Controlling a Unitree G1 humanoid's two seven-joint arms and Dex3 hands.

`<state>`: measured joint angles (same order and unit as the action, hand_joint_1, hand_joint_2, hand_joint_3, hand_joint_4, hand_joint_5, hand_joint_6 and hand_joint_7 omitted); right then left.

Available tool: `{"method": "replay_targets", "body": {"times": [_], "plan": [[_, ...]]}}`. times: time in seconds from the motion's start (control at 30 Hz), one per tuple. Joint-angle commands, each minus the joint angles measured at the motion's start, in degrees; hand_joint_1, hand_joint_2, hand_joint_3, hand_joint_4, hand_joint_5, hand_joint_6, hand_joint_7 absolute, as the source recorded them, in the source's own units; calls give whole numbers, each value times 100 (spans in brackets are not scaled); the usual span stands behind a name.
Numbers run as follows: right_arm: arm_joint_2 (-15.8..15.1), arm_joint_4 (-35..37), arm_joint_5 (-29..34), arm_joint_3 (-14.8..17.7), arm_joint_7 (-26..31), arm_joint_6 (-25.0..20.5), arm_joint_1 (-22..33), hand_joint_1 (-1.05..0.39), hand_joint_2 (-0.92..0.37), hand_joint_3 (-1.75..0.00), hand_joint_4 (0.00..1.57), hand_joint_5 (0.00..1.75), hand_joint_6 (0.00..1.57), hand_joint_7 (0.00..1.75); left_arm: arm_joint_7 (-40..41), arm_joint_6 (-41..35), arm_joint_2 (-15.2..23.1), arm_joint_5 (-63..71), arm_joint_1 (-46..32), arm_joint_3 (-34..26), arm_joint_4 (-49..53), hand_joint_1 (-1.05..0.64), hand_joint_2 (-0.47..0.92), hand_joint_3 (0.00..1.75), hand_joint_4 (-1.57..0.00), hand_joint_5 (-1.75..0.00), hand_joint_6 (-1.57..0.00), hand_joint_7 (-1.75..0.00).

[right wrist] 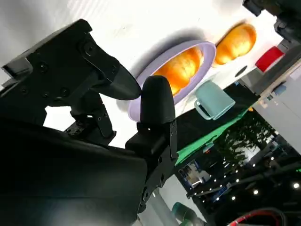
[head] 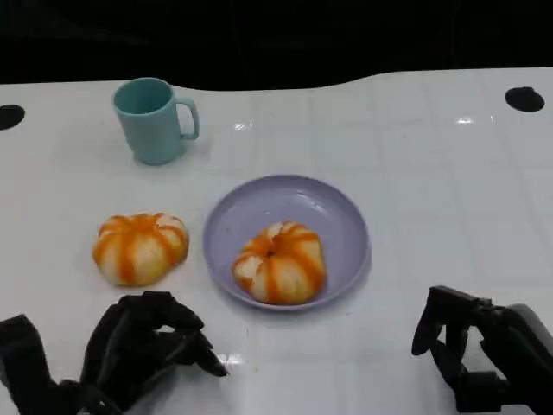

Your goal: Grasp the bread from the table and place it into the plate.

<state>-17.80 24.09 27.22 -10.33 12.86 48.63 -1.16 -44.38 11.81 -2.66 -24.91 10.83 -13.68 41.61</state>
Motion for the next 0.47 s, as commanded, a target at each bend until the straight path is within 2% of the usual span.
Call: {"method": "replay_targets", "body": {"times": [0.03, 0.47], "plan": [[-8, 284, -75, 87, 114, 246, -117, -9, -40, -139, 83, 175, 54, 171, -41, 112, 110, 9, 108, -35, 109, -105, 61, 0, -157, -59, -157, -35], [54, 439, 130, 112, 301, 384, -243, -8, -36, -141, 85, 175, 58, 166, -40, 99, 176, 13, 127, -44, 134, -105, 61, 0, -157, -60, -157, -36]]}}
